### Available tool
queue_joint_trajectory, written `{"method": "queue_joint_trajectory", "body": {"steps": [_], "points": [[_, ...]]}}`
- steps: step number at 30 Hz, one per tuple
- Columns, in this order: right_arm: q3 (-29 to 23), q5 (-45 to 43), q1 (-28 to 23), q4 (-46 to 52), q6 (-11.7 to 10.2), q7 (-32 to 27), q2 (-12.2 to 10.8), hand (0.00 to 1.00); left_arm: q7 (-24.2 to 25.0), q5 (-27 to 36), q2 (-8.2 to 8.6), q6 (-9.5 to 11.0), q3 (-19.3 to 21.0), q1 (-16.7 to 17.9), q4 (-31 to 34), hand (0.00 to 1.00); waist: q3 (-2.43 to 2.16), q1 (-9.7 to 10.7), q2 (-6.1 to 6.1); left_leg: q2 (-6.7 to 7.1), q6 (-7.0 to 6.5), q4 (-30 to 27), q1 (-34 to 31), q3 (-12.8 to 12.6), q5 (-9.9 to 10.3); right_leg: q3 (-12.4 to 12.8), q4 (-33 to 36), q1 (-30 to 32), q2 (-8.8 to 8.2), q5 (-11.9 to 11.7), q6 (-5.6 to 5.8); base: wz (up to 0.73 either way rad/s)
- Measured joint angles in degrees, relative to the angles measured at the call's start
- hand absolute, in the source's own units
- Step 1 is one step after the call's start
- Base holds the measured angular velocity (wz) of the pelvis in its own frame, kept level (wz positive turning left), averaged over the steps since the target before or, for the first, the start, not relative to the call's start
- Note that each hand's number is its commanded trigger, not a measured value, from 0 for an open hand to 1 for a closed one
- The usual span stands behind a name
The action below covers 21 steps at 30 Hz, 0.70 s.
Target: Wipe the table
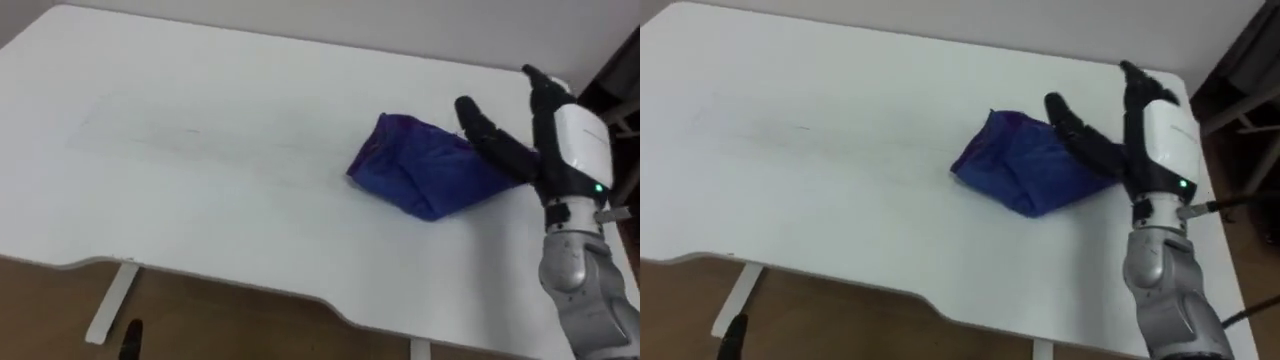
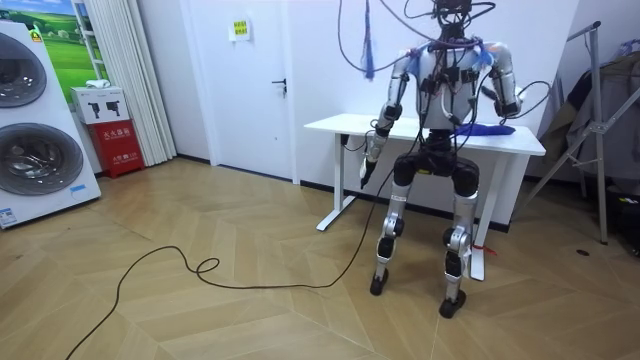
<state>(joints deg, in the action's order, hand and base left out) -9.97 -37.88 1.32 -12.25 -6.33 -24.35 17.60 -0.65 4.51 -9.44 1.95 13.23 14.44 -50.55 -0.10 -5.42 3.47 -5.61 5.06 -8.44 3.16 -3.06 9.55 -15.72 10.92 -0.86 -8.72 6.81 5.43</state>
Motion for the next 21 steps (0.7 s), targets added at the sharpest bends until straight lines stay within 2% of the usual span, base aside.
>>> {"method": "queue_joint_trajectory", "body": {"steps": [3,7,9,12,15,21], "points": [[-5.71,2.15,-2.64,4.39,0.03,-1.50,0.12,0.00,0.05,0.44,-0.08,0.09,0.55,1.78,-0.03,0.00,0.01,2.38,-0.09,-0.04,-0.01,0.21,0.08,-0.22,0.01,0.13,0.09,0.13,0.01,0.04,0.06,-0.05],[-11.53,3.23,-5.14,8.05,0.05,-4.37,0.37,0.00,0.03,0.42,0.04,0.31,1.73,3.23,-0.09,0.00,-0.08,3.95,0.04,-0.31,0.03,1.10,1.09,-2.19,0.04,2.03,0.11,0.43,0.41,0.04,0.05,-0.25],[-13.50,9.56,-7.32,9.72,-0.04,-5.87,0.94,0.00,-0.25,0.40,-0.06,0.62,2.53,3.99,-0.06,0.00,-0.07,4.43,0.28,-0.61,0.09,1.21,1.98,-3.34,0.39,3.41,0.42,0.40,0.83,0.04,0.04,-0.26],[-16.02,16.71,-7.78,9.50,0.06,-7.61,1.08,0.00,-0.58,0.41,-0.08,0.62,2.50,4.38,-0.04,0.00,0.00,5.81,0.46,-0.63,0.01,1.20,2.19,-4.33,0.59,4.54,0.89,1.03,0.88,0.04,0.03,-0.16],[-19.09,20.32,-9.31,8.29,0.13,-9.73,1.06,0.00,-1.16,0.39,-0.10,0.62,3.02,4.38,0.01,0.00,-0.01,6.83,0.47,-0.67,0.01,1.13,2.40,-4.70,0.79,4.85,0.99,0.98,0.92,0.04,0.02,-0.06],[-20.46,29.89,-13.07,0.65,0.08,-14.47,0.98,0.00,-1.72,0.39,-0.23,0.59,3.87,4.36,-0.08,0.00,0.05,8.10,0.41,-0.74,-0.02,0.80,2.13,-4.79,1.12,4.95,1.57,1.45,0.90,0.04,0.02,-0.01]]}}
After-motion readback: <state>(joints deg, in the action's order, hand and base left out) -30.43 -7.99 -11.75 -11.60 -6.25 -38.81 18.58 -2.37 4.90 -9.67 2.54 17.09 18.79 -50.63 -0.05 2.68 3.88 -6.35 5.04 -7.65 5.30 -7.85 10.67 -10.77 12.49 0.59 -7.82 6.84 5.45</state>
